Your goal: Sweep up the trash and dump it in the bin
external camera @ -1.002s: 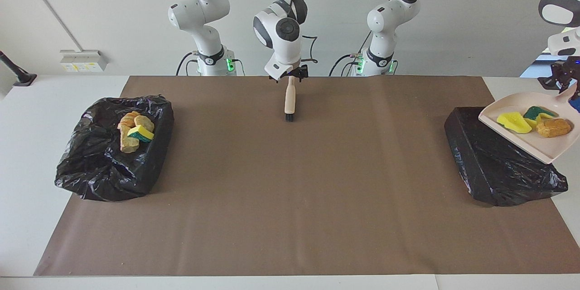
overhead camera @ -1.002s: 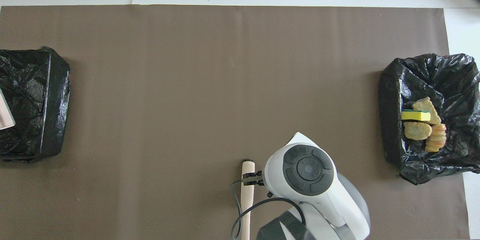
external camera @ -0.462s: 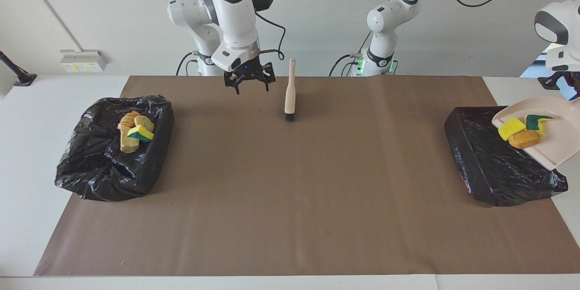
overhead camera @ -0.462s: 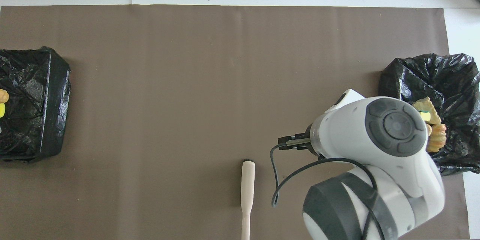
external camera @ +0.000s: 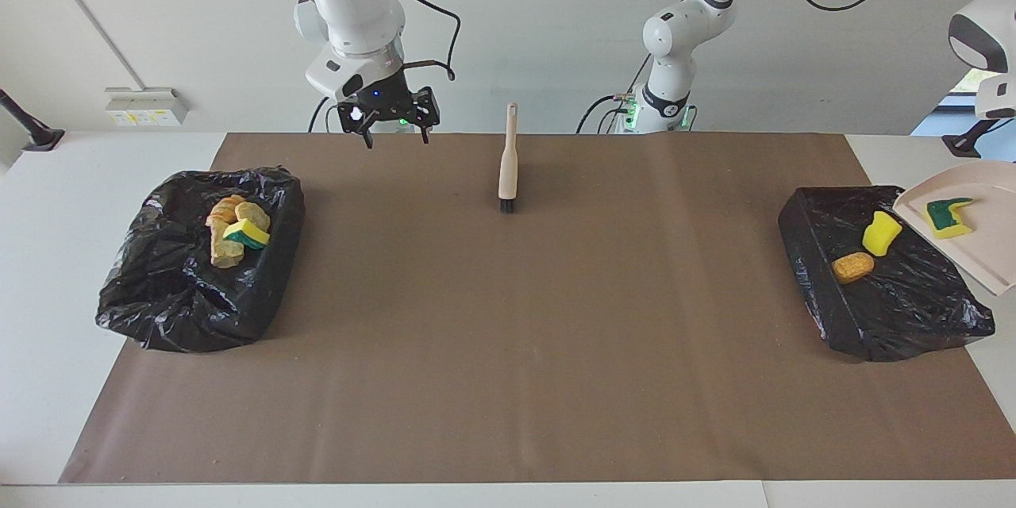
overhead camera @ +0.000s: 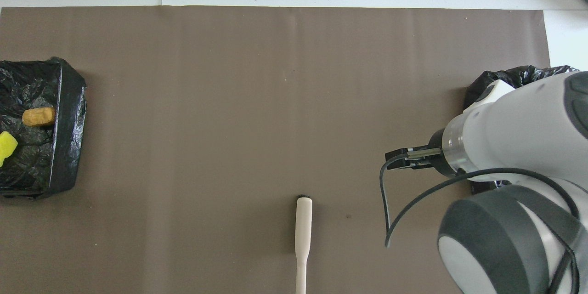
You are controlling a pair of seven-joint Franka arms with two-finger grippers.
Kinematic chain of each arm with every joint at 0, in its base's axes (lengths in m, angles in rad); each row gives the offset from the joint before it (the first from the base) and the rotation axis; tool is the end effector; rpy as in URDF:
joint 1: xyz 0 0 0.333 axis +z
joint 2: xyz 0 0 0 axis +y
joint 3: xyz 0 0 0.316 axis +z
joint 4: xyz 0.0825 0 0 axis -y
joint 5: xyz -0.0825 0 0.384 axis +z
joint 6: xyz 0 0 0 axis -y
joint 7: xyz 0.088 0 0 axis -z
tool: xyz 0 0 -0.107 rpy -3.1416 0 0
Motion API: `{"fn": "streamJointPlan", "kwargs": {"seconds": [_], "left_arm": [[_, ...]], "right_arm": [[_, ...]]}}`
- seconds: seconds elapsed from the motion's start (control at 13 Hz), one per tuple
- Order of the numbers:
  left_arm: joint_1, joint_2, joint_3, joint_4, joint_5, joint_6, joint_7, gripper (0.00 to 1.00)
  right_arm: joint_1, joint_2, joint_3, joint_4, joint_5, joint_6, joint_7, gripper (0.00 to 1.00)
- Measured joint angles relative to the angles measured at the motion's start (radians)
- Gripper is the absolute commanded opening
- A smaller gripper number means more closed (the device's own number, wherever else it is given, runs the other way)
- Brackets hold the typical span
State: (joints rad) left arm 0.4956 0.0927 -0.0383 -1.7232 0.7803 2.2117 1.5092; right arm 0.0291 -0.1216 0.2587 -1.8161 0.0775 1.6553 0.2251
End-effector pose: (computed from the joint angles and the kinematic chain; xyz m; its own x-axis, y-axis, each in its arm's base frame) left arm 0.5534 0.2994 0.5713 0.2216 -0.7131 -0.6652 -0.9638 -0.0563 -0.2607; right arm 0.4942 0.1613 0.5787 0.9972 0.0528 -0.0524 0.0510 -0.9981 -0.0350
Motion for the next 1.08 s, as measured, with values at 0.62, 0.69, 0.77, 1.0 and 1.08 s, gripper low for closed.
{"fn": "streamJointPlan", "kwargs": {"seconds": [0.62, 0.69, 0.77, 1.0, 1.08], "left_arm": [[-0.068, 0.0, 0.001, 0.029, 0.104, -0.075, -0.003, 0.0], [-0.072, 0.0, 0.0, 0.029, 0.116, -0.082, -0.003, 0.0], [-0.078, -0.001, -0.001, 0.029, 0.133, -0.096, -0.003, 0.0], [-0.118, -0.007, -0.002, 0.03, 0.198, -0.165, -0.017, 0.0], [-0.13, -0.01, -0.002, 0.03, 0.216, -0.186, -0.025, 0.0]], "right_arm": [[-0.02, 0.009, -0.021, 0.029, -0.001, -0.009, -0.006, 1.0], [-0.022, 0.009, -0.029, 0.046, -0.002, -0.028, -0.008, 1.0], [-0.022, 0.007, -0.039, 0.07, -0.002, -0.063, -0.01, 1.0], [-0.022, -0.012, -0.078, 0.164, -0.003, -0.184, -0.011, 1.0], [-0.022, -0.026, -0.093, 0.194, -0.003, -0.228, -0.011, 1.0]]}}
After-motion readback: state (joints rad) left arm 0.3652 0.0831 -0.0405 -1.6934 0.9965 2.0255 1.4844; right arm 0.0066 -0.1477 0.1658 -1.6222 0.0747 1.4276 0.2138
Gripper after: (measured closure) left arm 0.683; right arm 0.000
